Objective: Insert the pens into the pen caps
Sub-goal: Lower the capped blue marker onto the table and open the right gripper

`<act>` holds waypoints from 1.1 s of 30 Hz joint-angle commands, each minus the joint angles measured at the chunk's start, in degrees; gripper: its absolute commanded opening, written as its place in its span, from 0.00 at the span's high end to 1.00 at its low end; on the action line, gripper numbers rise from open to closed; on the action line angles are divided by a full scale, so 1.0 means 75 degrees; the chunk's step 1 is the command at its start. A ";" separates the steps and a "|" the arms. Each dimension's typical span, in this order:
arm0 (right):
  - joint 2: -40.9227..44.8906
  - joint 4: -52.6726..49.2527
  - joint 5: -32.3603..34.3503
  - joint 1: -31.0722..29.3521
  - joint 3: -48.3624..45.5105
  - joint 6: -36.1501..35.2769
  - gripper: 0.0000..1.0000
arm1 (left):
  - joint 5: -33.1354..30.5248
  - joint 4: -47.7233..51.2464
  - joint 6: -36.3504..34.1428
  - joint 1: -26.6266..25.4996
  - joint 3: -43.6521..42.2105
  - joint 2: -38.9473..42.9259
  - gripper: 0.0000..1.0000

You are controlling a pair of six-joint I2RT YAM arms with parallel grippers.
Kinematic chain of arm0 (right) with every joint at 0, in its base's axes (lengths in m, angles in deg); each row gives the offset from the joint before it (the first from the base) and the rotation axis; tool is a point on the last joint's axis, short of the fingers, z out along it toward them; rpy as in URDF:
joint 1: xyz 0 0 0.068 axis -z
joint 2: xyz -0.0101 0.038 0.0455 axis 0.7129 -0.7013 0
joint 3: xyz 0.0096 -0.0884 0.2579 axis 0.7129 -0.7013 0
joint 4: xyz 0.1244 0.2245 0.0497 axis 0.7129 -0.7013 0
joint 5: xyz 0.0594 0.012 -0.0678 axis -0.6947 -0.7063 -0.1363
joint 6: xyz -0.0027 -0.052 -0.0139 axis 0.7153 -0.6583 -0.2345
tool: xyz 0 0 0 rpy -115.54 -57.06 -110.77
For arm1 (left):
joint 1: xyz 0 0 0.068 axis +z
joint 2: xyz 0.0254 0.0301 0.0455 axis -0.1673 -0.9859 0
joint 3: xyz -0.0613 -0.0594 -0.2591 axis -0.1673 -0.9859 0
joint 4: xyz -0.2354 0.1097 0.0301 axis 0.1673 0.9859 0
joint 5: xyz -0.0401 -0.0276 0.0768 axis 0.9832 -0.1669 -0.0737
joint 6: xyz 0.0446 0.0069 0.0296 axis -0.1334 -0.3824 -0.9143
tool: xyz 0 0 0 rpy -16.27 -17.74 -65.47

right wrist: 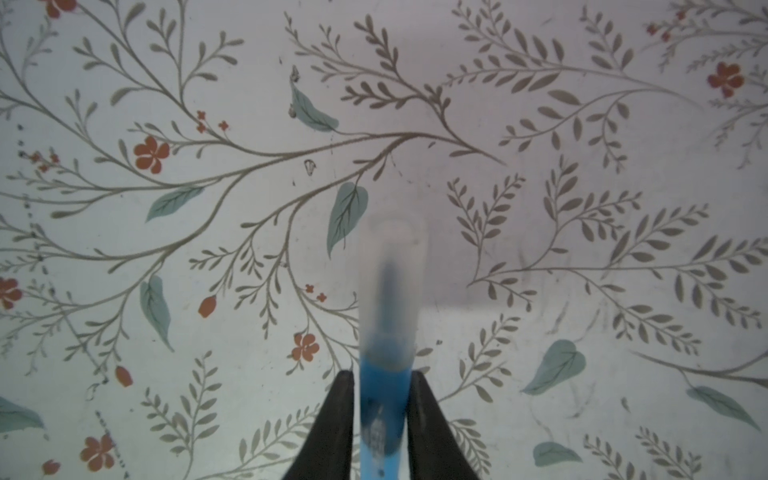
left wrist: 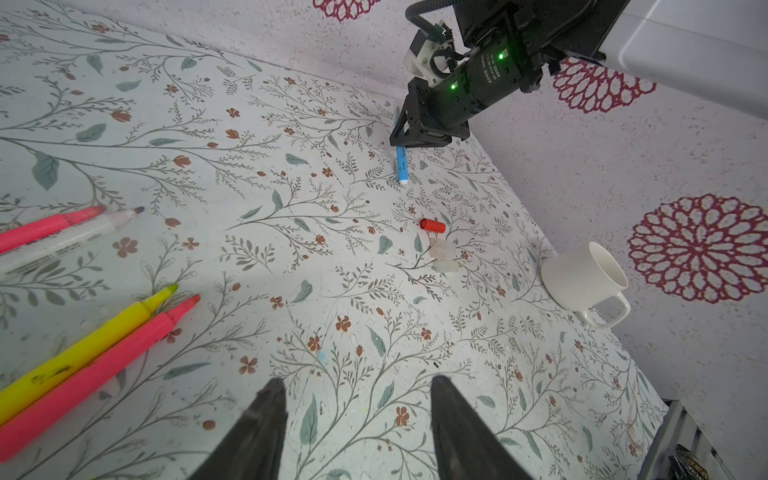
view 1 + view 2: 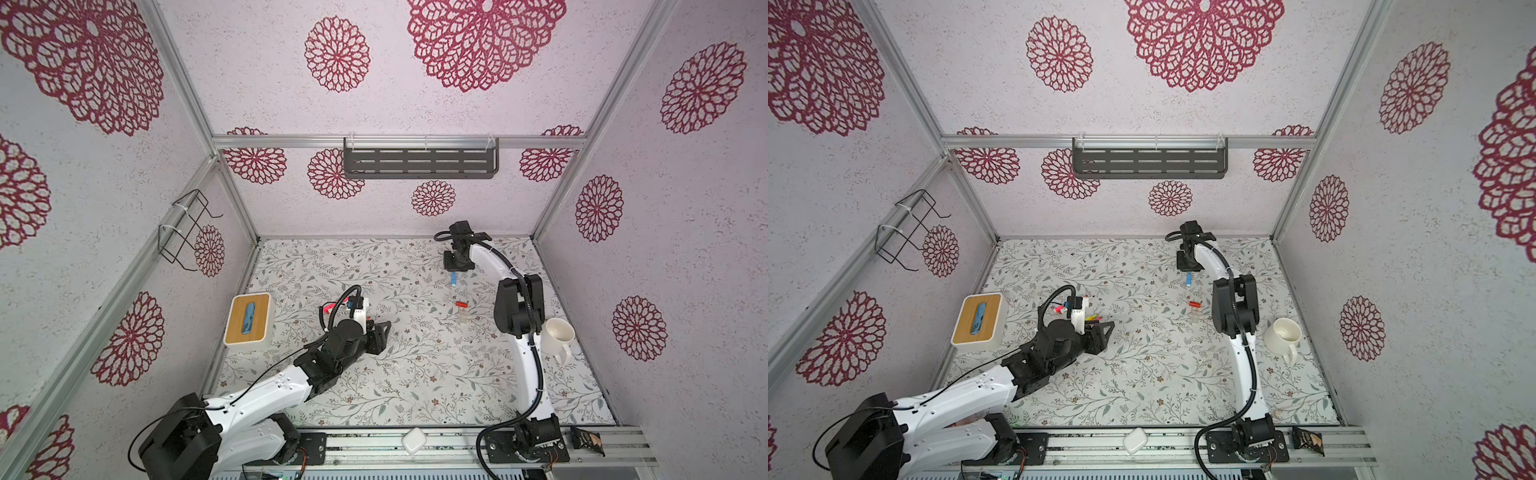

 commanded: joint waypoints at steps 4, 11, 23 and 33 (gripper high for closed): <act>0.0072 -0.0200 0.0207 -0.0011 0.0205 -0.0043 0.53 | -0.0226 0.0225 -0.0028 -0.0057 -0.0076 0.0195 0.42; 0.0542 -0.0004 0.0188 -0.0023 -0.0251 -0.0057 0.52 | -0.0365 0.0321 -0.0018 -0.0057 -0.0218 0.0512 0.42; 0.3090 0.1523 -0.0323 -0.0413 -0.2733 -0.0269 0.49 | -0.1156 0.1886 -0.0014 0.0113 0.0223 0.0577 0.38; 0.5725 0.3384 -0.1923 -0.0748 -0.5549 -0.0554 0.42 | 0.0376 0.2802 0.0189 0.1815 0.0767 -0.0105 0.38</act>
